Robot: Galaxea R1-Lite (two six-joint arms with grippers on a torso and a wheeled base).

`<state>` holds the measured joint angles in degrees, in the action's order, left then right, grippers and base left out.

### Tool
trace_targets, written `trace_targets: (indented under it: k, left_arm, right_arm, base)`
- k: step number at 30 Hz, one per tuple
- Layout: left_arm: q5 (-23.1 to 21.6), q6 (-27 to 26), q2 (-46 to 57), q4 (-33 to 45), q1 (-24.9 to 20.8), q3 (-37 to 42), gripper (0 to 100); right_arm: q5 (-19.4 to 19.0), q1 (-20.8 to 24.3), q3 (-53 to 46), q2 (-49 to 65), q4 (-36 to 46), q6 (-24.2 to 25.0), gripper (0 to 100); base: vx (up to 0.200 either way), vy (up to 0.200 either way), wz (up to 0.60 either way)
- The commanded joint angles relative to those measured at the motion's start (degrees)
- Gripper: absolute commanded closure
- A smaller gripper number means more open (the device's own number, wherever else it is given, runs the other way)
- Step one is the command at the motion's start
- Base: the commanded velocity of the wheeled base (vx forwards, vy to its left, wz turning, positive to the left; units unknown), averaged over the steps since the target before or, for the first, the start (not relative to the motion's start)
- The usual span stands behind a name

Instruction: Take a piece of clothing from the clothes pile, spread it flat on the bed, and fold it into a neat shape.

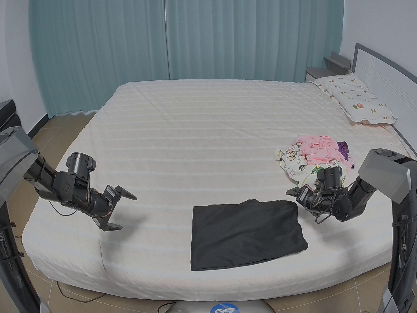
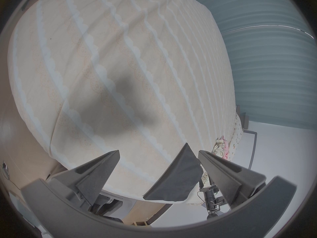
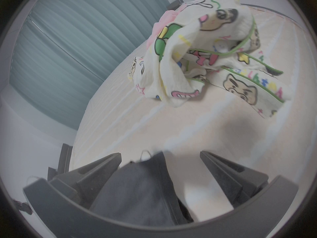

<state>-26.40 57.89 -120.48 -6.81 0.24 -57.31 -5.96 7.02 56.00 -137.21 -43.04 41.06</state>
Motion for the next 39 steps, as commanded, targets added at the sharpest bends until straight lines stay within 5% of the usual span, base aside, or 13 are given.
trace_targets:
  k: [1, 5, 14, 15, 32, 33, 39]
  left_arm:
    - [0.04, 0.03, -0.11, -0.04, 0.02, 0.0, 0]
    - [0.04, 0.03, -0.11, 0.05, 0.02, 0.0, 0]
    - [-0.05, -0.06, -0.11, 0.05, 0.02, 0.0, 0]
    - [-0.05, -0.06, -0.11, -0.04, 0.02, 0.0, 0]
    - [0.04, -0.06, -0.11, 0.05, 0.02, 0.0, 0]
    - [0.04, -0.06, -0.11, 0.05, 0.02, 0.0, 0]
    - [-0.05, -0.06, -0.11, 0.05, -0.07, 0.0, 0]
  right_arm:
    - [-7.13, -0.43, -15.05, 9.68, -2.57, -5.64, 0]
    - [-9.42, -0.69, -23.57, 10.03, -6.79, -11.26, 0]
    - [-11.7, -0.34, -28.85, 8.53, -11.71, -12.58, 0]
    - [-11.7, -0.17, -28.85, 8.09, -11.71, -12.67, 100]
    - [-11.44, -1.13, -31.83, 8.36, -11.89, -15.57, 100]
    - [-11.53, -1.13, -32.01, 8.27, -11.89, -16.18, 0]
    - [-11.7, -1.48, -31.48, 9.24, -13.21, -17.24, 0]
  base:
    - [0.0, 0.0, 0.0]
    - [0.0, 0.0, 0.0]
    - [0.0, 0.0, 0.0]
    - [0.0, 0.0, 0.0]
    - [0.0, 0.0, 0.0]
    - [0.0, 0.0, 0.0]
    - [0.0, 0.0, 0.0]
